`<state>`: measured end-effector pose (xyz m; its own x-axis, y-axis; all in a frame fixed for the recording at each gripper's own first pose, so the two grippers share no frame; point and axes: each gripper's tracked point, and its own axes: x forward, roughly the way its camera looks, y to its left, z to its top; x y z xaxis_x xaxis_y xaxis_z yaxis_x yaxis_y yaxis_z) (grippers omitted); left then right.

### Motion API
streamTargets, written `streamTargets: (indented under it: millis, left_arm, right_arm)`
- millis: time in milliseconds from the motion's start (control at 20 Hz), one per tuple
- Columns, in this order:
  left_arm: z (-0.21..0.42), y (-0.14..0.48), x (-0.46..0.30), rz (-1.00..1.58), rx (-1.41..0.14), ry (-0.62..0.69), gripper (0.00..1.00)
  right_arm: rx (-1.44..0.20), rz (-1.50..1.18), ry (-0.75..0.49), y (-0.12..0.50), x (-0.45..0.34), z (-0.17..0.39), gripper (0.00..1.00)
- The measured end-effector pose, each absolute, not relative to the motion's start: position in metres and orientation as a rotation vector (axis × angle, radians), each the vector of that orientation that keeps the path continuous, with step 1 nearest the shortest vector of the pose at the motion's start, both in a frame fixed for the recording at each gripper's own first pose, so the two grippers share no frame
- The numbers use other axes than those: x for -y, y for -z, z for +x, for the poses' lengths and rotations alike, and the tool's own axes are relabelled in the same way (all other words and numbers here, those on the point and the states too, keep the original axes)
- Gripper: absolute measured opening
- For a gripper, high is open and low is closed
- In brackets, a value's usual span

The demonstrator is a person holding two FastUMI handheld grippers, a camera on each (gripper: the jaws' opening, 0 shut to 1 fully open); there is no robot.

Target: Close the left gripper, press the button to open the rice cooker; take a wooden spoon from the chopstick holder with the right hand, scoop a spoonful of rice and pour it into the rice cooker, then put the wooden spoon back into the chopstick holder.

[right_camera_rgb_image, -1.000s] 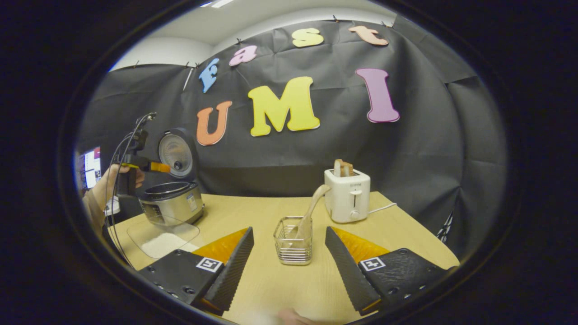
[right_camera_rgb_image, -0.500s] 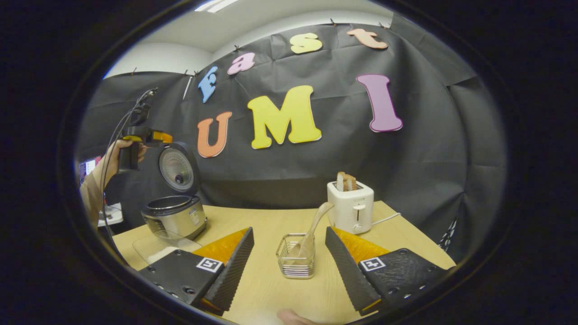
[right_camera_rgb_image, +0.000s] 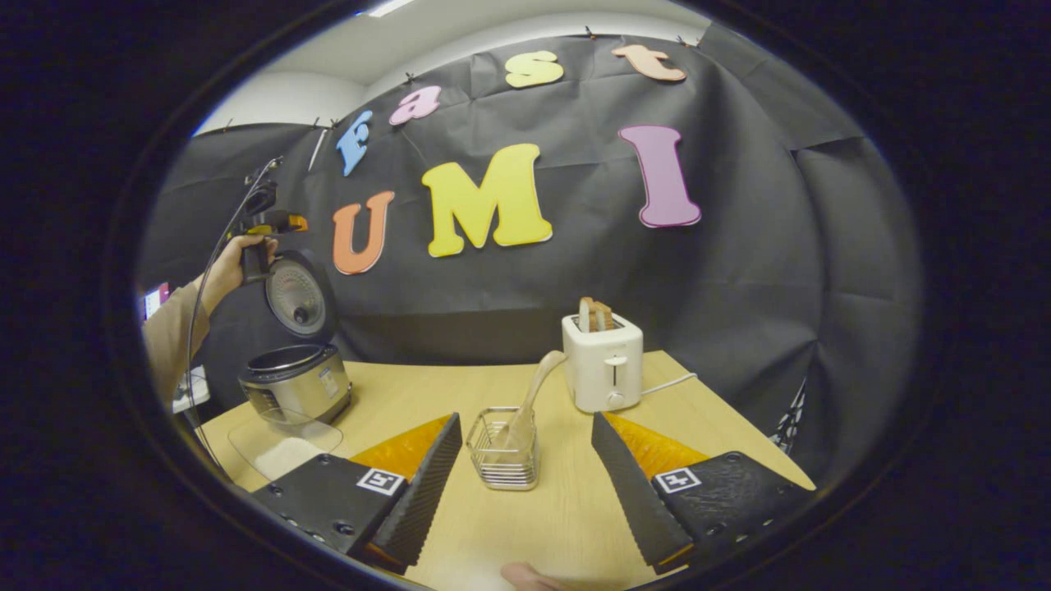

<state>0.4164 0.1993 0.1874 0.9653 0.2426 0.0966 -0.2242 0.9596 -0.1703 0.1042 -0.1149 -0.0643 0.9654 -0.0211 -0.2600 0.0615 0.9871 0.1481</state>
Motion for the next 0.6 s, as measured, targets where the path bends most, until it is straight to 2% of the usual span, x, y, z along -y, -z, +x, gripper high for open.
streamTargets:
  millis: [100,150,200,250,300,350,450,600]
  left_arm:
    - [0.424,-0.183,-0.204,-0.135,0.112,-0.246,0.98]
    - [0.427,-0.178,-0.205,-0.127,0.099,-0.246,0.97]
    - [0.432,-0.170,-0.203,-0.127,0.078,-0.236,0.97]
    - [0.436,-0.161,-0.197,-0.134,0.051,-0.218,0.98]
    - [0.434,-0.155,-0.196,-0.108,0.021,-0.235,0.98]
    - [0.435,-0.154,-0.202,-0.054,0.031,-0.262,0.99]
    - [0.436,-0.155,-0.202,-0.016,0.026,-0.269,0.95]
    - [0.428,-0.147,-0.196,-0.011,-0.026,-0.244,0.98]
  right_arm:
    - [-0.263,0.160,0.049,0.064,0.116,0.098,0.96]
    - [-0.264,0.167,0.050,0.064,0.115,0.095,0.92]
    - [-0.269,0.176,0.051,0.066,0.115,0.092,0.96]
    - [-0.275,0.183,0.052,0.066,0.115,0.090,0.92]
    - [-0.277,0.188,0.055,0.066,0.116,0.087,0.92]
    - [-0.275,0.188,0.061,0.065,0.116,0.085,0.96]
    - [-0.262,0.179,0.075,0.061,0.118,0.081,0.96]
    - [-0.243,0.174,0.066,0.054,0.110,0.069,0.96]
